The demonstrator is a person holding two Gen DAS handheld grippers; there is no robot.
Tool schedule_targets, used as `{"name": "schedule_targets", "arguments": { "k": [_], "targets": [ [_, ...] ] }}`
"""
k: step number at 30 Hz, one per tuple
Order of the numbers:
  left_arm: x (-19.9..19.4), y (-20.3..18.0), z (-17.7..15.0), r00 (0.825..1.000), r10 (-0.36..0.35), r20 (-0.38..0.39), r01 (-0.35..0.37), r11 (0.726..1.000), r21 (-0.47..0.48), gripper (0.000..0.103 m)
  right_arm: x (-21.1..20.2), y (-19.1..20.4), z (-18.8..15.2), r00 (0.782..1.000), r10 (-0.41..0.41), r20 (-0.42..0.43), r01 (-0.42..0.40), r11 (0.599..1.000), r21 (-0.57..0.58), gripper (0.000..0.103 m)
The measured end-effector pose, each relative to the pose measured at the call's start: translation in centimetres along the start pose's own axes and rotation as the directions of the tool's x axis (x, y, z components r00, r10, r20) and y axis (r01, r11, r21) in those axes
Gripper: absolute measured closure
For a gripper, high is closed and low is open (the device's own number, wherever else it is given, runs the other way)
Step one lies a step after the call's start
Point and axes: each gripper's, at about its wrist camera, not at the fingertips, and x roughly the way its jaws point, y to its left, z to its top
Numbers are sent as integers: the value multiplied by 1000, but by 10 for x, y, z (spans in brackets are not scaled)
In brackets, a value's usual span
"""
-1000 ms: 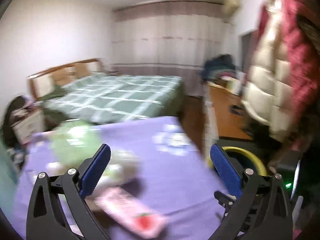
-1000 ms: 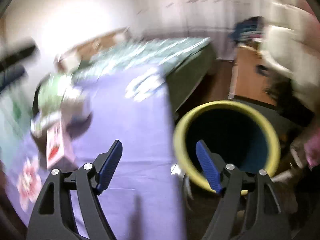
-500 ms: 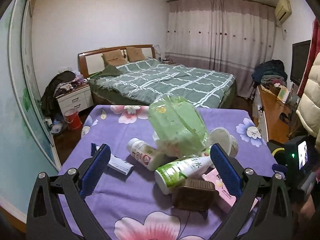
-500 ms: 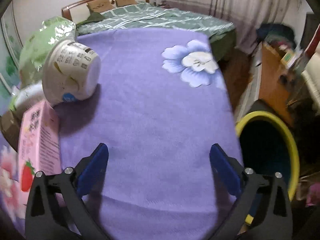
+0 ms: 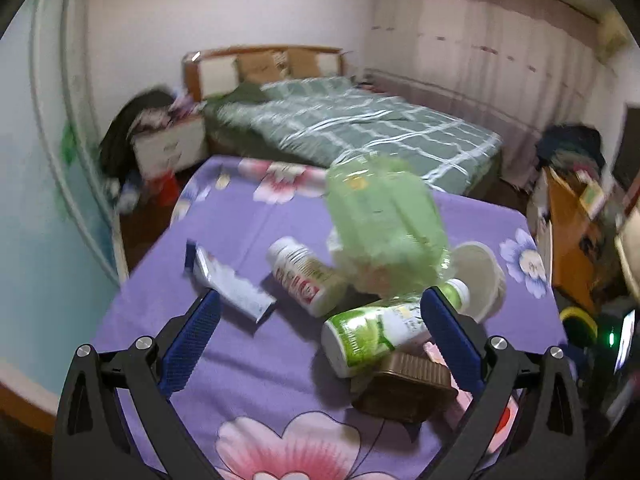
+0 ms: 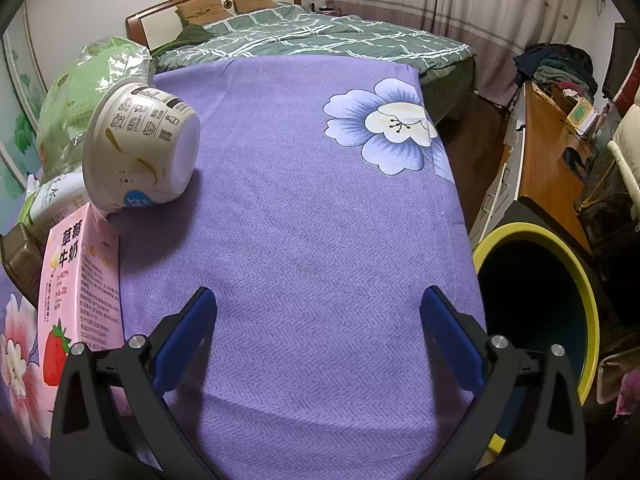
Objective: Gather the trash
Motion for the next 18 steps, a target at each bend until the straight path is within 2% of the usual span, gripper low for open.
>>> {"name": "schedule_targets", "arguments": {
  "k": [3, 6, 9, 14, 18],
  "targets": [
    [5, 14, -2, 998, 53, -26, -55, 995, -79, 5, 0, -1, 0, 1000, 7, 0, -7, 1000, -1, 5],
    [5, 29, -4, 993, 117, -16, -118, 983, -138, 5, 1, -1, 0, 1000, 5, 1, -5, 1000, -2, 5],
    [3, 46, -2, 978, 207, 6, -203, 964, -173, 5, 1, -1, 0, 1000, 5, 1, -5, 1000, -3, 5],
    [1, 82, 11, 938, 345, 32, -329, 917, -227, 5, 1, 0, 0, 1000, 5, 0, -5, 1000, -3, 5],
    [8, 103, 20, 897, 441, -4, -429, 870, -245, 5, 1, -1, 0, 1000, 5, 0, -5, 1000, -3, 5]
  ]
}}
